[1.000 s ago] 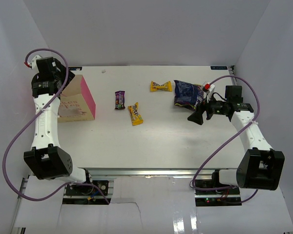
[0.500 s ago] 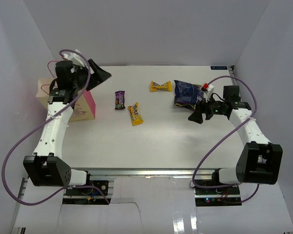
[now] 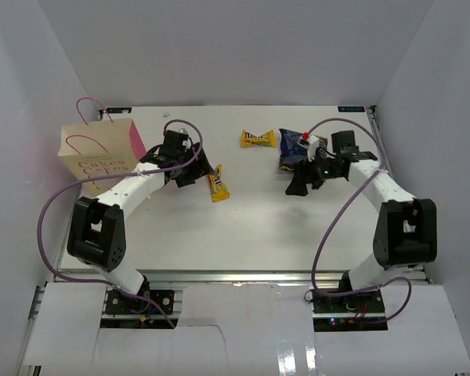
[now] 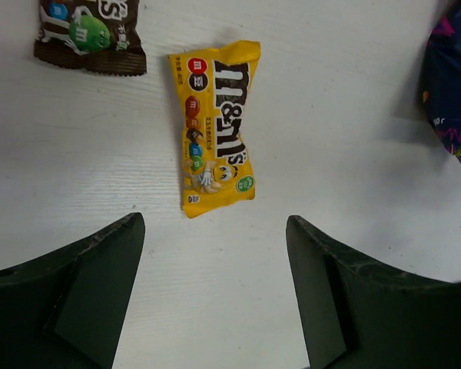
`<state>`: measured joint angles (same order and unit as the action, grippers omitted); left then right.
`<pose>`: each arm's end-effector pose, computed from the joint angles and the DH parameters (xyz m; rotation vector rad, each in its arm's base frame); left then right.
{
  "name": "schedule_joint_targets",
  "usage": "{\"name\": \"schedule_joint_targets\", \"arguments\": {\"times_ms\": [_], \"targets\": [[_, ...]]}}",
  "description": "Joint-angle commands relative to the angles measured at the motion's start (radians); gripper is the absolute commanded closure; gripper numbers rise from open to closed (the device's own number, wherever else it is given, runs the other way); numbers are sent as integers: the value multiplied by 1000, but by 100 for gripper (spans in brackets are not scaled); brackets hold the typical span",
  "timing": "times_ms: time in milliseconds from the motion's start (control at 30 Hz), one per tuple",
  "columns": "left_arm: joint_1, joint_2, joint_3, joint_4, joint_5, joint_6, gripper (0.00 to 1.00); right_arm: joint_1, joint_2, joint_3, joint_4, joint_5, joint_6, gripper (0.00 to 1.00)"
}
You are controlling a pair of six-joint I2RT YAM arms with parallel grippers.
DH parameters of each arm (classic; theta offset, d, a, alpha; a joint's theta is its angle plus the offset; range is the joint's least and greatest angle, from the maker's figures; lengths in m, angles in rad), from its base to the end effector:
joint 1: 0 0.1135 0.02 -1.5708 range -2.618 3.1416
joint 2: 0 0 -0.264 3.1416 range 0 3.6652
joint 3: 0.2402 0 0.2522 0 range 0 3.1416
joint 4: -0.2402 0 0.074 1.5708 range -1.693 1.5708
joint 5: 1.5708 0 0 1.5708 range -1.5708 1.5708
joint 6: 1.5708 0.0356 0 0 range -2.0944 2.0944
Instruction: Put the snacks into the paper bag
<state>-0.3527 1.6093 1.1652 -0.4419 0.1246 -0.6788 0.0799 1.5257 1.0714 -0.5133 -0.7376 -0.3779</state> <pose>0.3234 -0.1238 0.2416 -0.3570 2.5186 -0.5851 0.3086 0.0487 0.2410 -0.8033 2.2105 0.7846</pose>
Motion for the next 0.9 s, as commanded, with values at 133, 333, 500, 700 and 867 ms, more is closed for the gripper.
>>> {"name": "schedule_joint_targets", "arguments": {"times_ms": [133,333,500,700,867], "targets": [[-19,-230,-15,3,-131,65,14,334,305,275,103,120,227,14],[-25,-500,-143,8,-126,7,12,466,563,548,209,302,542,14],[-28,-615,-239,8,-85,-80,10,549,669,640,259,345,596,14],[-28,-651,-265,6,-48,-137,10,578,737,682,280,391,645,19],[-28,-647,-292,32,-26,-180,9,583,737,625,315,347,674,52]]}}
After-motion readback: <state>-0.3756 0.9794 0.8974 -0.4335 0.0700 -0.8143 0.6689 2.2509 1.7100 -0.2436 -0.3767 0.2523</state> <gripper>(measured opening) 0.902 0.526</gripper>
